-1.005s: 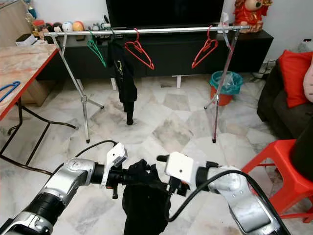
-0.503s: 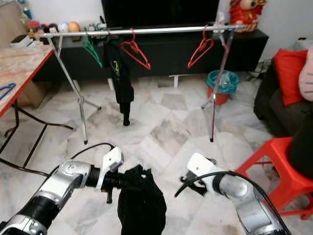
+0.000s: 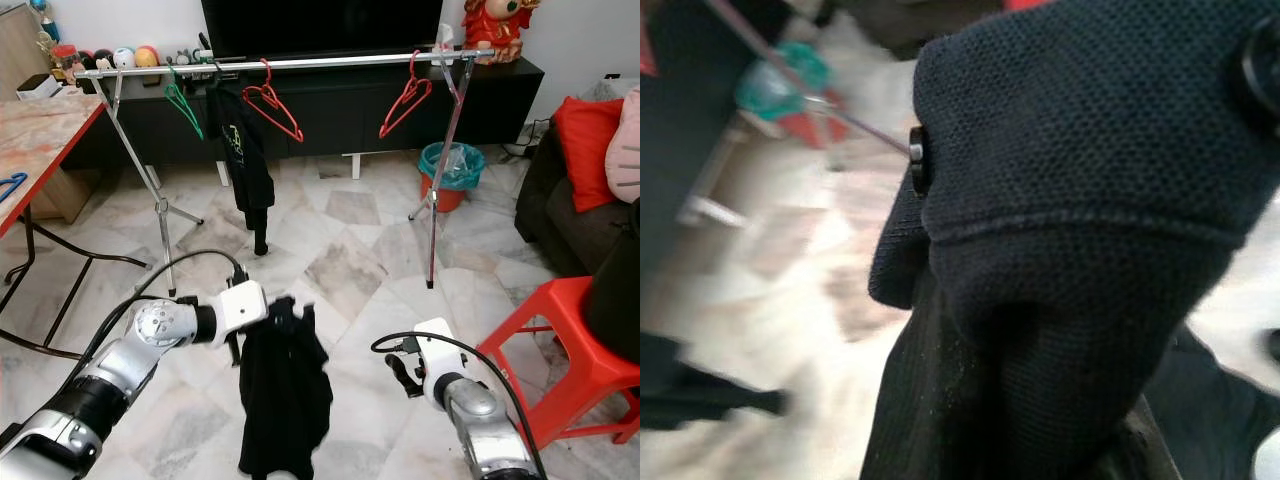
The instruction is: Hang hanger
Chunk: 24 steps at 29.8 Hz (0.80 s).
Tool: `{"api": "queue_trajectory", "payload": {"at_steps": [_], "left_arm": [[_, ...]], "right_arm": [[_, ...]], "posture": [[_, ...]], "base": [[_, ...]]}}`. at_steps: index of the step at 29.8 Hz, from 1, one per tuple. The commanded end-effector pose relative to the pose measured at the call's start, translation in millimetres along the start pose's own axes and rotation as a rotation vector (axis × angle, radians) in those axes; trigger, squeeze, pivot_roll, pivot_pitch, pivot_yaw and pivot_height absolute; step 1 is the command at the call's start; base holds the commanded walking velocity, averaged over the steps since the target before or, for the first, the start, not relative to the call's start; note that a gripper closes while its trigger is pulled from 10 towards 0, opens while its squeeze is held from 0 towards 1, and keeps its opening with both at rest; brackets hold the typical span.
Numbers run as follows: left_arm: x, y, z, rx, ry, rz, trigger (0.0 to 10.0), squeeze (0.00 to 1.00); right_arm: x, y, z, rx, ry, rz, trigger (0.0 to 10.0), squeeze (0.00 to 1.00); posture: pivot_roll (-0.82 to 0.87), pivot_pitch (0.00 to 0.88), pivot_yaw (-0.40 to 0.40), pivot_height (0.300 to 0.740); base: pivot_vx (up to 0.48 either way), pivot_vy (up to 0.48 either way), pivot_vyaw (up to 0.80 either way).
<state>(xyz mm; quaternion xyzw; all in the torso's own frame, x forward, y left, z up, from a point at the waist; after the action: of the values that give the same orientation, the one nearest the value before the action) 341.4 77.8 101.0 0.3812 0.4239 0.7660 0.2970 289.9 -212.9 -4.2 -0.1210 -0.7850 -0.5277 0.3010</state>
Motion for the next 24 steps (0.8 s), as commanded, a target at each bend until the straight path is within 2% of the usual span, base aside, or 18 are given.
{"api": "queue_trajectory", "payload": {"at_steps": [1, 4, 9, 11, 16, 19, 24], "left_arm": [[0.1, 7, 7.4, -0.095, 0.049, -0.029, 10.0, 0.0], [-0.6, 11, 6.0, -0.235, 0.067, -0.058, 10.0, 0.0], [-0.7, 10, 7.2, -0.283, 0.1, -0.081, 10.0, 0.0], [-0.5, 9, 7.6, -0.276, 0.114, -0.088, 10.0, 0.0], [0.8, 3, 2.6, -0.322, 0.115, -0.114, 10.0, 0.0], [5.1, -13, 7.3, -0.246, 0.154, -0.064, 10.0, 0.0], [11.4, -45, 8.7, -0.063, 0.21, 0.045, 10.0, 0.0]], "right_arm": [[-1.8, 1, -1.6, -0.055, -0.019, -0.016, 10.0, 0.0], [-3.0, 0, 1.3, -0.089, -0.018, -0.024, 10.0, 0.0], [-4.4, -2, 5.7, -0.09, -0.017, -0.02, 10.0, 0.0], [-5.1, -2, 6.9, -0.092, -0.018, -0.022, 10.0, 0.0], [-6.8, -1, 9.0, -0.088, -0.023, -0.035, 10.0, 0.0], [-7.8, -2, 10.1, -0.085, -0.028, -0.033, 10.0, 0.0], [-10.1, -3, 11.5, -0.091, -0.04, -0.03, 10.0, 0.0]], "posture": [[-0.07, 0.0, 0.065, 0.74], [-0.07, 0.0, 0.071, 0.74], [-0.07, 0.0, 0.076, 0.74], [-0.07, 0.0, 0.078, 0.74], [-0.07, 0.0, 0.083, 0.74], [-0.07, 0.0, 0.09, 0.74], [-0.07, 0.0, 0.098, 0.74]], "base": [[0.0, 0.0, 0.0], [0.0, 0.0, 0.0], [0.0, 0.0, 0.0], [0.0, 0.0, 0.0], [0.0, 0.0, 0.0], [0.0, 0.0, 0.0], [0.0, 0.0, 0.0]]}}
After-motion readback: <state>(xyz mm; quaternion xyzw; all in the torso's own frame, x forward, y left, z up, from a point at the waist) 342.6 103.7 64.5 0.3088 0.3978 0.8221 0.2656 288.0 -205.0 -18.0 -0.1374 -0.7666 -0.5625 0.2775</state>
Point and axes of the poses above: a point about 5 cm out from each wrist's last joint towards the gripper, its own x axis pointing back from the gripper into the wrist, its own y axis along the axis of the wrist's last joint, z = x × y, the point moved 3 cm from there along -x, pointing out of the wrist towards the gripper, and after that the axes turned 14 degrees about x, right-handed, at the moved point
